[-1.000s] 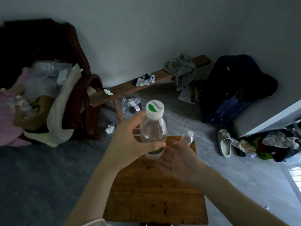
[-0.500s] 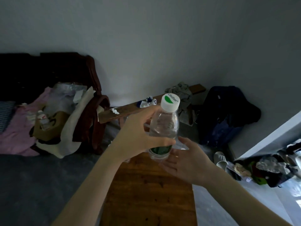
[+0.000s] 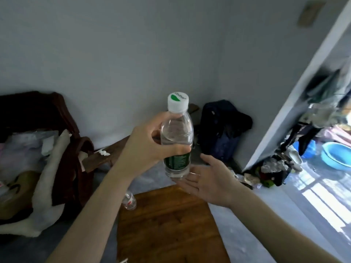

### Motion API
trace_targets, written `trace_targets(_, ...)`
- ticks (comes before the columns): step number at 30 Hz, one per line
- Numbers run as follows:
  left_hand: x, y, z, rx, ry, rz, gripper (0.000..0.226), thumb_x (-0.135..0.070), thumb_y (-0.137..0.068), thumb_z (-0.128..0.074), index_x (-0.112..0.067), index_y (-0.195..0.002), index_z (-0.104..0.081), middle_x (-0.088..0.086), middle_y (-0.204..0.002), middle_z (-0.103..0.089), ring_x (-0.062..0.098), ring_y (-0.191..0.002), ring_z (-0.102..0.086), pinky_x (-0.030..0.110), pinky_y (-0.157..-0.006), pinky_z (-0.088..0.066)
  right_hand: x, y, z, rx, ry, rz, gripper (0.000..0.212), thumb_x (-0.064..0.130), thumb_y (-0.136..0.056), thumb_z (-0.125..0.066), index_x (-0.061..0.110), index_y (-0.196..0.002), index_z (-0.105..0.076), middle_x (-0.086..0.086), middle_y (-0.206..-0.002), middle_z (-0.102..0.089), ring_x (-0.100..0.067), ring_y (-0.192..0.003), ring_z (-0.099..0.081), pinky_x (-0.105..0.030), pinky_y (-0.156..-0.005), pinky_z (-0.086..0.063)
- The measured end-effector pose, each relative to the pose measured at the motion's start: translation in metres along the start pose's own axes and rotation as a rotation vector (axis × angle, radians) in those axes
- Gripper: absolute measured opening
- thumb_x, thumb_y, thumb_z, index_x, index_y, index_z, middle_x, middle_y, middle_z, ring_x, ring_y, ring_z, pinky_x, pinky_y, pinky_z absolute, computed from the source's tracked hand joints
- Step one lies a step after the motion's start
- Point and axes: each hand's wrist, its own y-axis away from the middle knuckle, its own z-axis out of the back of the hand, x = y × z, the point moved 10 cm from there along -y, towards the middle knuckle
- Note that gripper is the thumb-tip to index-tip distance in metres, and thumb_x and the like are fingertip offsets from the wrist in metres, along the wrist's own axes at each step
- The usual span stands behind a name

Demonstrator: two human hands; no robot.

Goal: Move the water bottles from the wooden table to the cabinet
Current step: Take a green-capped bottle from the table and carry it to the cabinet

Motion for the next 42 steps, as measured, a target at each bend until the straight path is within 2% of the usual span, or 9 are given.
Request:
trace_targets(5,-0.018,-0.003,-0.053,0.206,0.16,-0.044,0.063,-0.033,-0.067,-0.092,-0.046,-0.122,-0.064,-0.017,-0.114,-0.076,0.003,-0.106,-0.072,0.012,-0.083,-0.054,-0.013,0.048,0.034,-0.093,-0.122,0.203,0.069,0.05,-0.097,-0.043,-0.005,-0.138,-0.045,-0.028,-0.135,-0.057,-0.039,-0.126,-0.055,-0.042,-0.111,-0.039)
trace_targets(9,-0.039,0.008,-0.127,0.419,0.166,-0.103,0.062,-0.03,-0.067,-0.093,-0.04,-0.122,-0.066,-0.018,-0.11,-0.076,0.0,-0.102,-0.072,0.007,-0.079,-0.052,-0.04,0.106,0.073,-0.179,-0.231,0.364,0.069,0.049,-0.095,-0.047,-0.005,-0.139,-0.047,-0.027,-0.142,-0.05,-0.037,-0.137,-0.044,-0.041,-0.116,-0.032)
trace_targets(12,-0.068,0.03,-0.195,0.598,0.177,-0.159,0.06,-0.03,-0.065,-0.095,-0.041,-0.118,-0.068,-0.02,-0.106,-0.077,-0.002,-0.097,-0.072,0.006,-0.074,-0.052,-0.063,0.165,0.105,-0.247,-0.351,0.514,0.069,0.048,-0.095,-0.048,-0.007,-0.138,-0.047,-0.029,-0.14,-0.051,-0.039,-0.134,-0.046,-0.043,-0.112,-0.037)
trace_targets(16,-0.121,0.075,-0.283,0.82,0.221,-0.272,0.065,-0.048,-0.054,-0.094,-0.048,-0.114,-0.066,-0.026,-0.105,-0.075,-0.004,-0.095,-0.072,0.007,-0.073,-0.053,-0.105,0.253,0.145,-0.326,-0.512,0.73,0.065,0.042,-0.096,-0.05,-0.007,-0.138,-0.045,-0.031,-0.138,-0.052,-0.042,-0.132,-0.048,-0.044,-0.113,-0.036)
trace_targets(22,-0.217,0.186,-0.389,1.111,0.307,-0.478,0.067,-0.051,-0.056,-0.092,-0.048,-0.116,-0.063,-0.025,-0.11,-0.075,0.001,-0.101,-0.072,0.017,-0.08,-0.059,-0.198,0.379,0.187,-0.492,-0.707,1.002,0.064,0.041,-0.093,-0.051,-0.008,-0.135,-0.049,-0.031,-0.134,-0.056,-0.042,-0.124,-0.055,-0.044,-0.1,-0.048)
trace_targets(28,-0.302,0.321,-0.451,1.347,0.4,-0.668,0.059,-0.055,-0.059,-0.085,-0.061,-0.112,-0.059,-0.04,-0.105,-0.07,-0.01,-0.1,-0.068,0.006,-0.072,-0.052,-0.311,0.478,0.208,-0.577,-0.886,1.226,0.064,0.041,-0.092,-0.053,-0.009,-0.133,-0.051,-0.031,-0.134,-0.056,-0.041,-0.122,-0.058,-0.044,-0.093,-0.055)
trace_targets(31,-0.334,0.389,-0.474,1.454,0.443,-0.716,0.061,-0.05,-0.06,-0.087,-0.054,-0.115,-0.061,-0.031,-0.106,-0.074,-0.005,-0.098,-0.071,0.011,-0.074,-0.055,-0.37,0.519,0.215,-0.659,-0.96,1.295,0.066,0.04,-0.089,-0.054,-0.007,-0.135,-0.049,-0.031,-0.131,-0.058,-0.041,-0.116,-0.062,-0.043,-0.093,-0.055)
trace_targets(36,-0.376,0.501,-0.5,1.617,0.516,-0.788,0.061,-0.05,-0.059,-0.087,-0.047,-0.115,-0.064,-0.024,-0.103,-0.076,-0.003,-0.093,-0.073,0.008,-0.071,-0.052,-0.467,0.577,0.218,-0.805,-1.103,1.4,0.075,0.04,-0.081,-0.057,-0.006,-0.139,-0.046,-0.029,-0.134,-0.056,-0.04,-0.129,-0.052,-0.042,-0.093,-0.052)
trace_targets(42,-0.4,0.621,-0.512,1.863,0.556,-0.851,0.06,-0.039,-0.064,-0.093,-0.041,-0.118,-0.067,-0.019,-0.101,-0.077,0.0,-0.091,-0.074,0.012,-0.073,-0.055,-0.566,0.608,0.198,-0.921,-1.244,1.517,0.072,0.045,-0.087,-0.048,-0.01,-0.135,-0.051,-0.028,-0.138,-0.054,-0.038,-0.135,-0.045,-0.039,-0.102,-0.043)
